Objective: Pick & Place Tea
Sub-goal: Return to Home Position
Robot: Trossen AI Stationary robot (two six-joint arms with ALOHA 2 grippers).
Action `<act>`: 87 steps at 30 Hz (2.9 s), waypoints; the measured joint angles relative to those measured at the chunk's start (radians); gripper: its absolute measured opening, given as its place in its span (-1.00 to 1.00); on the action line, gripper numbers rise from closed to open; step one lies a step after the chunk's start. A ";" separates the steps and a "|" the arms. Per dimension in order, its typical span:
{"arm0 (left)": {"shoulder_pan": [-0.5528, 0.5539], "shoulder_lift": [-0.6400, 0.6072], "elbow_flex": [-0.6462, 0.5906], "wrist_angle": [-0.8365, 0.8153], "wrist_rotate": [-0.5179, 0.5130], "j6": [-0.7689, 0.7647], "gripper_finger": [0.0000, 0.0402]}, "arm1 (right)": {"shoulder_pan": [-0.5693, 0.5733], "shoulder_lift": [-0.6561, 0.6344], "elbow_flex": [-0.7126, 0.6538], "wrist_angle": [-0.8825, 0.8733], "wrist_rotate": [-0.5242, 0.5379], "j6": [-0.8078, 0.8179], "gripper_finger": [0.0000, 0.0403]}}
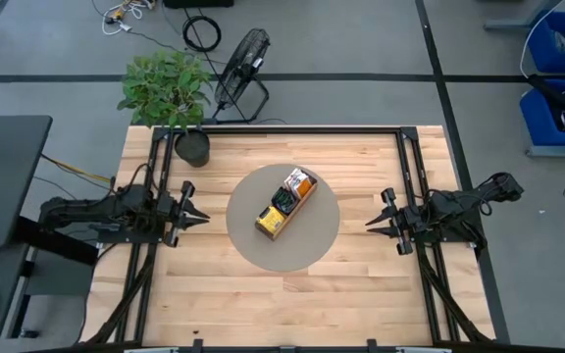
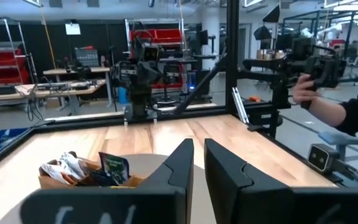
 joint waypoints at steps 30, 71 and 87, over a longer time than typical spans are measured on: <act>0.000 0.004 -0.001 -0.026 -0.034 -0.029 -0.79 | 0.000 0.000 0.000 0.000 0.006 -0.156 -0.63; 0.000 0.004 -0.001 -0.027 -0.033 -0.029 -0.79 | 0.000 0.000 0.000 0.000 0.006 -0.158 -0.63; 0.000 0.004 -0.001 -0.027 -0.033 -0.029 -0.79 | 0.000 0.000 0.000 0.000 0.006 -0.158 -0.63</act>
